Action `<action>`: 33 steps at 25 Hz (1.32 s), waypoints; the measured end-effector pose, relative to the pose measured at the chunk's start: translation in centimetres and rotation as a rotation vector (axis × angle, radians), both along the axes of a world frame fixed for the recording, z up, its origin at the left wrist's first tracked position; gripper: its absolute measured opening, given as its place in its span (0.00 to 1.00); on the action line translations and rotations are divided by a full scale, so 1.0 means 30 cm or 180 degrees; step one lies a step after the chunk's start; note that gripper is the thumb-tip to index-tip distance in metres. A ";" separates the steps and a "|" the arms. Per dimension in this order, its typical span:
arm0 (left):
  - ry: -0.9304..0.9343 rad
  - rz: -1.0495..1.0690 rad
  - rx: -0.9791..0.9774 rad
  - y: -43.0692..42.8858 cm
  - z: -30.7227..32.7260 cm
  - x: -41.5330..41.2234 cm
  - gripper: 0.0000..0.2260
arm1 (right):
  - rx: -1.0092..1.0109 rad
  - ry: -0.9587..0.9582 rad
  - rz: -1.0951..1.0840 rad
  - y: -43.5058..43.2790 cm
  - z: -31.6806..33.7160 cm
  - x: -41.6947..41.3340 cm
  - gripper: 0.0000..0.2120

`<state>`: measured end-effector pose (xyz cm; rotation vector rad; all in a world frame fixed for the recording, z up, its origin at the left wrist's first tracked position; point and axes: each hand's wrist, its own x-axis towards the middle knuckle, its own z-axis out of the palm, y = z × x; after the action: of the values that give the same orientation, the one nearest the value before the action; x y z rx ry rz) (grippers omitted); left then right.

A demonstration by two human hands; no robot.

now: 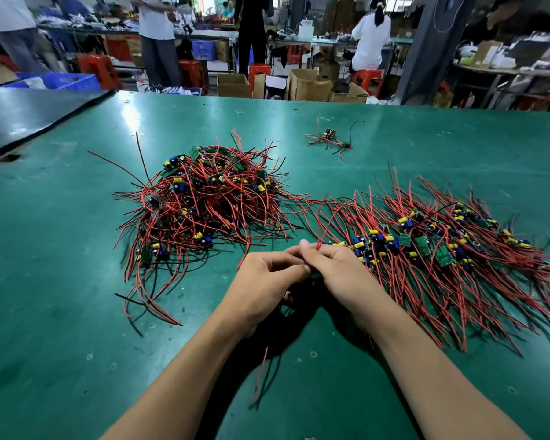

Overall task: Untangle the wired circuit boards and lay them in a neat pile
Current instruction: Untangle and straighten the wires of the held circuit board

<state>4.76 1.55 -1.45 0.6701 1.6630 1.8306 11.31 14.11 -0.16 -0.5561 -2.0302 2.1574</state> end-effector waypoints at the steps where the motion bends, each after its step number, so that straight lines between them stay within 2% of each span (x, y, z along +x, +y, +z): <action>1: -0.0065 0.0067 -0.0025 0.003 -0.003 0.000 0.05 | -0.0004 -0.0012 -0.0150 0.001 0.003 -0.010 0.17; 3: -0.0147 0.0084 -0.0058 0.013 -0.004 0.006 0.05 | -0.0122 0.0006 -0.0532 0.007 0.004 -0.034 0.20; 5: -0.0159 0.0032 -0.0059 0.018 -0.001 0.014 0.05 | -0.0629 0.0081 -0.0683 0.016 0.006 -0.048 0.24; 8: -0.0142 0.0010 -0.0087 0.024 -0.001 0.016 0.05 | -0.1707 0.0152 -0.0425 0.041 0.014 -0.038 0.32; 10: -0.0085 0.0023 -0.0145 0.022 -0.003 0.015 0.04 | -0.1890 0.0166 -0.0224 0.050 0.015 -0.032 0.33; 14: -0.0026 0.0113 -0.0084 0.018 0.001 0.016 0.08 | -0.1092 0.0038 -0.0218 0.021 -0.001 -0.041 0.27; 18: 0.0099 0.0253 0.0026 0.015 0.003 0.006 0.09 | -0.0649 -0.0071 0.0114 -0.020 -0.022 -0.029 0.20; 23: -0.0055 0.0166 0.0050 0.019 -0.001 0.010 0.10 | -0.0082 -0.0040 -0.0040 0.005 -0.033 -0.028 0.22; 26: -0.0111 0.0010 -0.0058 0.010 0.001 0.011 0.12 | 0.0063 0.0046 -0.0411 0.037 -0.034 -0.032 0.23; 30: -0.0155 -0.0144 -0.0112 0.002 0.004 0.007 0.11 | 0.0423 0.0287 -0.1007 0.081 -0.030 -0.035 0.22; 33: -0.0156 -0.0159 -0.0135 0.001 0.007 0.004 0.11 | 0.0663 0.0348 -0.1100 0.091 -0.029 -0.022 0.24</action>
<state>4.88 1.59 -1.24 0.6380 1.6343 1.7583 10.65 16.85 -1.02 -0.6846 -1.9055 1.7194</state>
